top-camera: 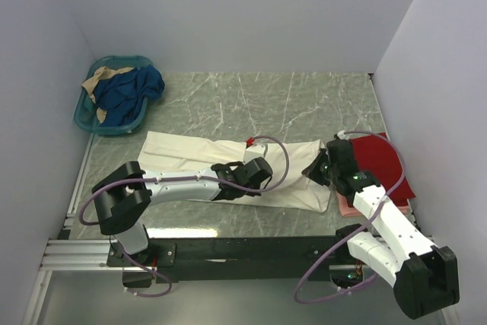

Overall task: Fold and stack the t-shirts
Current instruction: Fold the tshirt

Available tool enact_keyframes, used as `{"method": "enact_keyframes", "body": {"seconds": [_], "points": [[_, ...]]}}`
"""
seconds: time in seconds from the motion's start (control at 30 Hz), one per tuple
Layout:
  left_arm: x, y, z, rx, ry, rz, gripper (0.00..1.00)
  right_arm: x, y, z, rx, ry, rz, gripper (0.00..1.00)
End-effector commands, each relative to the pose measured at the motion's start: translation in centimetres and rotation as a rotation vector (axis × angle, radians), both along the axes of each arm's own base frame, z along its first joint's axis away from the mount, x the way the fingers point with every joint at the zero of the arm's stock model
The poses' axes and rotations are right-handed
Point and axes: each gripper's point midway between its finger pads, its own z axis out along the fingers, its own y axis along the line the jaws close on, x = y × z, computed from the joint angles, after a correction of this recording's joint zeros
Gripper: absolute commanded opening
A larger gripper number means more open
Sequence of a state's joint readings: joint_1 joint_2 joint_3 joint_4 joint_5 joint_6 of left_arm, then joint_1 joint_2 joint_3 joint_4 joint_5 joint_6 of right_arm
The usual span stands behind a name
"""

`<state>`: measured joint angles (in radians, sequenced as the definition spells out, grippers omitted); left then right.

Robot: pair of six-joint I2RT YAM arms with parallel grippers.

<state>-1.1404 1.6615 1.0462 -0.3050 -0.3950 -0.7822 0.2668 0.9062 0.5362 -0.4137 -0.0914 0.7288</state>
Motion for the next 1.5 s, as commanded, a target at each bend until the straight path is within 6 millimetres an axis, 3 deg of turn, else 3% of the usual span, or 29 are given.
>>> {"method": "enact_keyframes", "body": {"seconds": [0.0, 0.63, 0.97, 1.2, 1.47], "points": [[-0.1, 0.7, 0.8, -0.015, -0.015, 0.028, 0.01, -1.2, 0.9, -0.1, 0.017, 0.010, 0.025, 0.00], [-0.3, 1.9, 1.5, -0.040, -0.019, 0.038, 0.01, -4.0, 2.3, -1.2, 0.015, 0.047, 0.041, 0.00], [-0.8, 1.8, 0.0, -0.030, 0.007, 0.006, 0.01, -5.9, 1.6, -0.7, 0.023, 0.043, 0.031, 0.00], [-0.6, 1.7, -0.5, -0.033, 0.011, 0.016, 0.01, -7.3, 1.7, -2.1, 0.051, 0.083, 0.042, 0.00], [-0.2, 1.5, 0.2, -0.054, 0.008, 0.007, 0.01, -6.9, 1.4, 0.8, 0.040, 0.038, 0.040, 0.00]]}}
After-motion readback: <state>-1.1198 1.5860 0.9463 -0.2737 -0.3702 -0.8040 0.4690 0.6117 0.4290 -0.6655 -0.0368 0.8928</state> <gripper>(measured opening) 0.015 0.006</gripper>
